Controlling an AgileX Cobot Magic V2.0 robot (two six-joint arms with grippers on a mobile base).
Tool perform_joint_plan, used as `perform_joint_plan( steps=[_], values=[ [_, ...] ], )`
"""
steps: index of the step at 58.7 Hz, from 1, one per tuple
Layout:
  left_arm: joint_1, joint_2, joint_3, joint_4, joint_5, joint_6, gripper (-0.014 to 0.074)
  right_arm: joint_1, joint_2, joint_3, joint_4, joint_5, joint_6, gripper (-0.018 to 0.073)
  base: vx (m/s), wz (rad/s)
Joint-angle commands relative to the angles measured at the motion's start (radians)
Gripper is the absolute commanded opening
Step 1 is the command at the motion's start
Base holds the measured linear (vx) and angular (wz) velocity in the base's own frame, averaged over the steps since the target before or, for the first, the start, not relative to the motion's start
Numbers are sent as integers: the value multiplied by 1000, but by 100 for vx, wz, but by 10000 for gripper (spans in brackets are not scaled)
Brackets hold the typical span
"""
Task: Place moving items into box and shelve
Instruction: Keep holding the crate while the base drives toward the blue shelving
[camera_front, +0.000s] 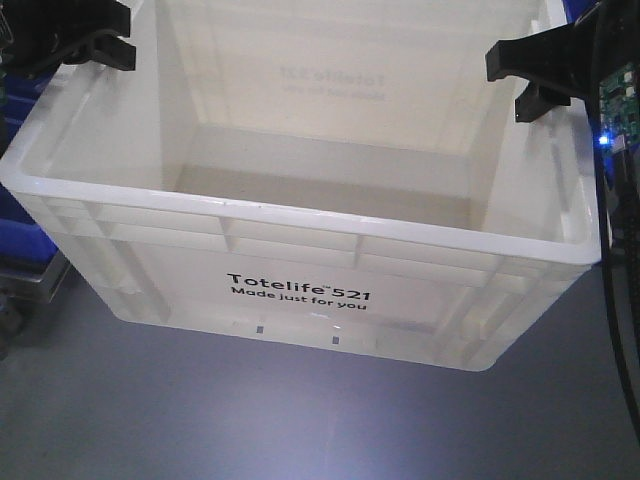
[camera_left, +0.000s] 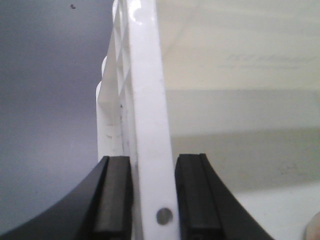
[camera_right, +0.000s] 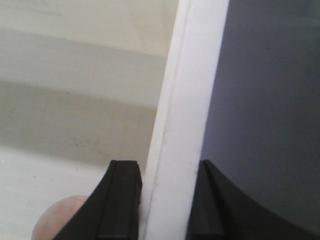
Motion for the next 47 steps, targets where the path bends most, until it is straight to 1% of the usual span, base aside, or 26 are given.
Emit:
perform_joint_plan(
  steps=[1, 47],
  values=[
    [-22, -53, -50, -136, -106, 2, 0, 11, -42, -47, 50, -125, -21, -4, 47, -30],
    [-22, -53, -50, -136, -105, 2, 0, 11, -42, -47, 50, -125, -21, -4, 49, -30]
  ],
)
